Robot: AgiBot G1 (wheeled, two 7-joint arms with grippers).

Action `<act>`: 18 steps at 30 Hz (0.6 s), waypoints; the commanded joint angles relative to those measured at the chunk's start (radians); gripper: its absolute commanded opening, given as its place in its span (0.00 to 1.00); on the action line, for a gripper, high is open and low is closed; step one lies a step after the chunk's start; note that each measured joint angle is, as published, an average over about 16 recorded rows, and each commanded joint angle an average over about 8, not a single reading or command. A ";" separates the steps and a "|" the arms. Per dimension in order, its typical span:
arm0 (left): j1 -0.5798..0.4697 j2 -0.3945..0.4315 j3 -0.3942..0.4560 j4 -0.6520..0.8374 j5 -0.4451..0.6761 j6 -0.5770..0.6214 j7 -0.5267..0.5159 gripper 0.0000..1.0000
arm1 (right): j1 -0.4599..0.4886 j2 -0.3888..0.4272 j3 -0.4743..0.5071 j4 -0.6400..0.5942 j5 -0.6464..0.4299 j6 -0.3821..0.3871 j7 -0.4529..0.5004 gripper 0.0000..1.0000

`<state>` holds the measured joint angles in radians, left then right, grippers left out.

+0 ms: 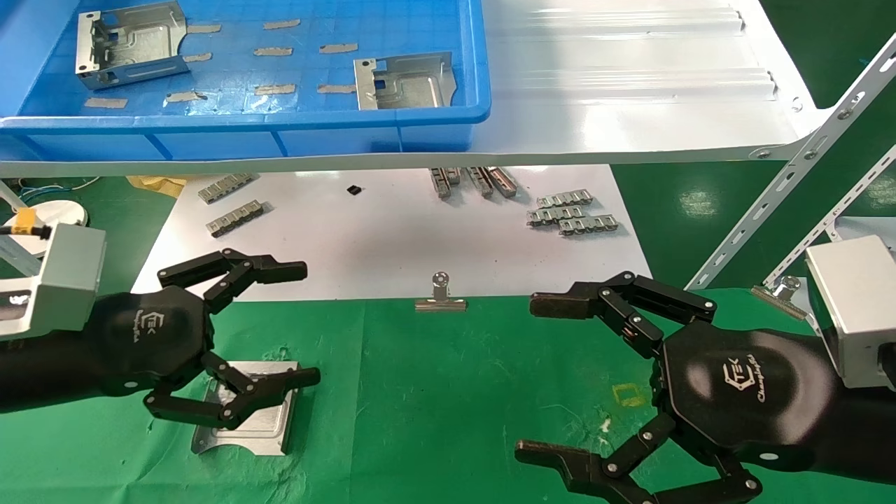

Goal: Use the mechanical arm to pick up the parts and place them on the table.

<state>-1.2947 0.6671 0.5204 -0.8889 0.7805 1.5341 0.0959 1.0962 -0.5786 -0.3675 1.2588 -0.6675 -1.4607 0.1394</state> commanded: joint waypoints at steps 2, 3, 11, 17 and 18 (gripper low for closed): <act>0.030 -0.008 -0.033 -0.054 -0.007 -0.005 -0.039 1.00 | 0.000 0.000 0.000 0.000 0.000 0.000 0.000 1.00; 0.040 -0.010 -0.044 -0.072 -0.009 -0.007 -0.052 1.00 | 0.000 0.000 0.000 0.000 0.000 0.000 0.000 1.00; 0.121 -0.031 -0.132 -0.217 -0.027 -0.021 -0.155 1.00 | 0.000 0.000 0.000 0.000 0.000 0.000 0.000 1.00; 0.181 -0.046 -0.198 -0.325 -0.041 -0.032 -0.233 1.00 | 0.000 0.000 0.000 0.000 0.000 0.000 0.000 1.00; 0.190 -0.048 -0.208 -0.341 -0.043 -0.033 -0.245 1.00 | 0.000 0.000 0.000 0.000 0.000 0.000 0.000 1.00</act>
<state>-1.1089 0.6200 0.3172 -1.2226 0.7382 1.5020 -0.1424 1.0962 -0.5785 -0.3676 1.2587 -0.6674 -1.4606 0.1394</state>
